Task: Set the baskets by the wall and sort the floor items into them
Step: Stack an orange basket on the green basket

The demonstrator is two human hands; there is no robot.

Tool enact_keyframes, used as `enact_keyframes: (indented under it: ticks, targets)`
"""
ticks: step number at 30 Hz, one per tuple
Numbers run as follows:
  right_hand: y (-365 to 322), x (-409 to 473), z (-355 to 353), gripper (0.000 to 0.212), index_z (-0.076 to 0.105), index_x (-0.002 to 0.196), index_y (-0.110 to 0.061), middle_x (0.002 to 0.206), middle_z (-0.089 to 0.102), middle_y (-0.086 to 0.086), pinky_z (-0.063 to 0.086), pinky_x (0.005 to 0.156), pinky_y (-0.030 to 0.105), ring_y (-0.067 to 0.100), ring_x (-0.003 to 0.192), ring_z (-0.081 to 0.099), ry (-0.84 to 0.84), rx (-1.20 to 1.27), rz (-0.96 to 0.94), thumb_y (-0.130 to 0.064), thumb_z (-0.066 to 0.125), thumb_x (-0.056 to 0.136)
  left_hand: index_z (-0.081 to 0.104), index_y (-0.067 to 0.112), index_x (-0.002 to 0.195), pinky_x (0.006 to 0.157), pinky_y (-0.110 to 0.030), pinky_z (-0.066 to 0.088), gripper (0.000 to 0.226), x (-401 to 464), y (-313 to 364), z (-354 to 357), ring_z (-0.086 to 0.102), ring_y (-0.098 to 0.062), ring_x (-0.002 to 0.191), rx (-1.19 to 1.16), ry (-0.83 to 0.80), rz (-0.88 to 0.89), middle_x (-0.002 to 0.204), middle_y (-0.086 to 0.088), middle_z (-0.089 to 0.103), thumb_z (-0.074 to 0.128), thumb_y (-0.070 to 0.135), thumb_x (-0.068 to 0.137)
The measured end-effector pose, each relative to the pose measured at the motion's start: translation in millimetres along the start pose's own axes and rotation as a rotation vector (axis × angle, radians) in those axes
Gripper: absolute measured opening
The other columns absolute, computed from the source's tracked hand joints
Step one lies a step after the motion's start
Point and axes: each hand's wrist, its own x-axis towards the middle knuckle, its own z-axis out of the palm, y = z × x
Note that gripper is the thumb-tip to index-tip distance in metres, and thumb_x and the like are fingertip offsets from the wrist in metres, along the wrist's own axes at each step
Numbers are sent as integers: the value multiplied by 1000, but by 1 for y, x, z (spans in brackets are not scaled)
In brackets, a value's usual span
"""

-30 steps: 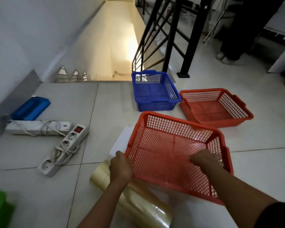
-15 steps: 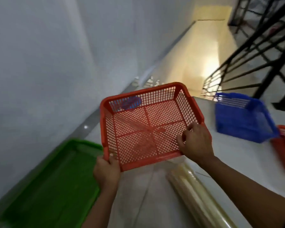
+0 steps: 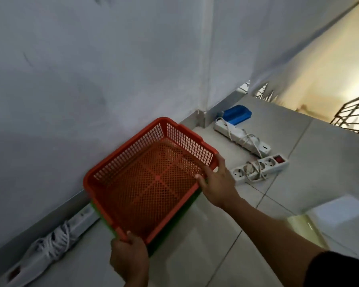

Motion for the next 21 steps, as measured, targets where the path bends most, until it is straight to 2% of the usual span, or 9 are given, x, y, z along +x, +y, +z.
enact_keyframes:
  ticks: [3,6,7,9,11,12,14,16,21]
  targets:
    - [-4,11,9,44,52,129,-21,157,1,4,32,114,43,29,134,38,-86,34,-56,-46,44,94,57,-9,95,77,-42,42,29,5,-7,2,58,-44,91,33,61,-43,83,-23,54,52,20,92]
    - [0,10,23,44,56,124,-20,156,4,5,32,114,46,28,135,34,-184,-7,-47,-49,42,94,57,-7,95,80,-42,42,29,12,-15,1,56,-42,84,108,79,-85,80,-24,54,55,21,89]
    - [4,7,28,44,56,123,-21,157,5,7,25,117,47,31,139,27,-197,-36,-40,-50,41,94,56,-7,97,82,-43,40,30,14,-17,1,54,-42,87,153,71,-75,86,-26,55,57,22,88]
    - [11,4,35,48,48,131,-26,159,4,13,9,118,49,39,145,7,-270,-118,-8,-54,36,94,51,-7,109,89,-49,36,40,14,-13,5,45,-47,104,230,77,-23,110,-33,49,63,21,84]
    - [10,-1,29,54,33,143,-36,160,1,15,8,117,52,41,145,0,-366,-156,55,-59,34,93,37,0,130,96,-55,34,63,8,-2,5,33,-49,120,254,11,-77,132,-33,34,67,26,81]
    - [7,-4,22,56,28,145,-38,160,2,15,13,116,53,39,146,3,-383,-153,69,-59,33,93,30,3,137,99,-55,33,71,4,6,2,29,-47,125,285,-41,-133,138,-32,28,65,33,82]
    - [-7,-14,-1,59,25,147,-37,159,10,13,26,114,49,33,145,17,-361,-121,71,-59,34,93,25,6,141,103,-54,31,74,-5,30,-10,28,-44,128,352,-131,-179,142,-29,25,58,43,85]
    - [-25,-26,-33,60,23,148,-34,158,17,12,32,110,46,31,140,29,-336,-76,111,-58,35,93,29,5,140,104,-53,32,70,-23,61,-26,31,-43,128,364,-224,-102,141,-28,29,54,45,88]
    - [-66,-68,-146,61,27,145,-24,149,34,13,38,101,46,33,129,44,-293,-31,247,-53,41,93,36,7,134,105,-47,34,57,-100,161,-93,38,-40,126,323,-436,146,138,-24,39,49,42,91]
